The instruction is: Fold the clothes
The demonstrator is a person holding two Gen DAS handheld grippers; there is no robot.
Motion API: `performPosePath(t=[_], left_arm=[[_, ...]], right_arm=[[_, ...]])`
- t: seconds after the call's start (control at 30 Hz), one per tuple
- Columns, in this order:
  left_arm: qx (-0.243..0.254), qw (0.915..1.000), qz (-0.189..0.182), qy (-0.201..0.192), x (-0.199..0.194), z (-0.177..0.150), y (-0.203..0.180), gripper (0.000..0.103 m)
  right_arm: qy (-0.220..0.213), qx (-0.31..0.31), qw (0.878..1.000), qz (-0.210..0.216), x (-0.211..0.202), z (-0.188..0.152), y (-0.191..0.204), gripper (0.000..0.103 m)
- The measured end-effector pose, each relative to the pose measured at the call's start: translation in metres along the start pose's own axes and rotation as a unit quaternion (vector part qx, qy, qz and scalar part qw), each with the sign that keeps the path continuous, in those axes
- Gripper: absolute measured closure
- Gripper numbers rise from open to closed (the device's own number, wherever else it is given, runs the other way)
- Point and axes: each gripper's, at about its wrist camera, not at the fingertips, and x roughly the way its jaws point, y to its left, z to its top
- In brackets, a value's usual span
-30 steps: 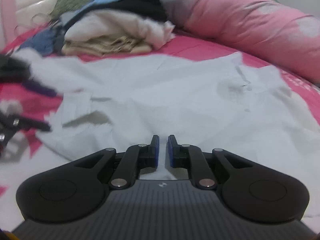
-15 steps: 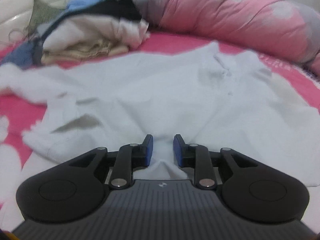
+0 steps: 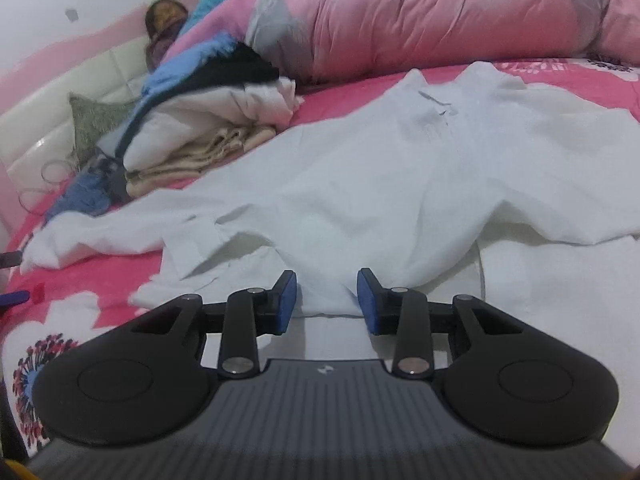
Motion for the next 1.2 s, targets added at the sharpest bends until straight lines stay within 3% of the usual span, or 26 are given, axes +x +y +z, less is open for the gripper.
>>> performPosePath(t=[0.1,0.2,0.27,0.33,0.43,0.57,0.73,0.8,0.9,1.03,1.1,1.2], left_arm=[[-0.059,0.9975,0.025,-0.03,0.009,0.014,0.007,0.018],[-0.09,0.99,0.085,-0.068,0.019,0.023,0.014,0.038],[-0.092,0.9844,0.126,-0.08,0.027,0.028,0.016,0.078],[-0.089,0.9816,0.143,-0.091,0.027,0.029,0.015,0.094],[-0.074,0.9783,0.157,-0.114,0.023,0.031,0.007,0.099],[-0.007,0.9752,0.136,-0.175,-0.002,0.032,-0.036,0.101],[0.105,0.9668,0.075,-0.22,-0.015,0.03,-0.133,0.101],[0.155,0.9608,0.028,-0.228,-0.017,0.021,-0.189,0.101],[0.213,0.9484,-0.078,-0.222,-0.023,-0.006,-0.28,0.101],[0.277,0.9228,-0.207,-0.17,-0.023,-0.059,-0.39,0.1],[0.3,0.912,-0.248,-0.13,-0.019,-0.089,-0.429,0.093],[0.305,0.9116,-0.264,-0.079,-0.01,-0.126,-0.45,0.076]], right_arm=[[-0.004,0.009,1.0,0.004,-0.001,-0.001,-0.003,0.07],[-0.009,0.02,1.0,0.013,-0.002,-0.004,-0.007,0.07],[-0.012,0.029,0.999,0.02,-0.002,-0.005,-0.011,0.07],[-0.016,0.039,0.999,0.027,-0.002,-0.006,-0.014,0.07],[-0.021,0.053,0.998,0.038,-0.003,-0.007,-0.019,0.07],[-0.025,0.069,0.996,0.05,-0.003,-0.009,-0.025,0.07],[-0.033,0.097,0.992,0.071,-0.005,-0.011,-0.034,0.07],[-0.038,0.111,0.99,0.08,-0.006,-0.012,-0.038,0.07],[-0.045,0.131,0.986,0.093,-0.007,-0.013,-0.044,0.07],[-0.052,0.148,0.982,0.108,-0.009,-0.015,-0.049,0.07],[-0.057,0.157,0.979,0.117,-0.01,-0.016,-0.053,0.07],[-0.066,0.177,0.973,0.133,-0.012,-0.018,-0.06,0.07]])
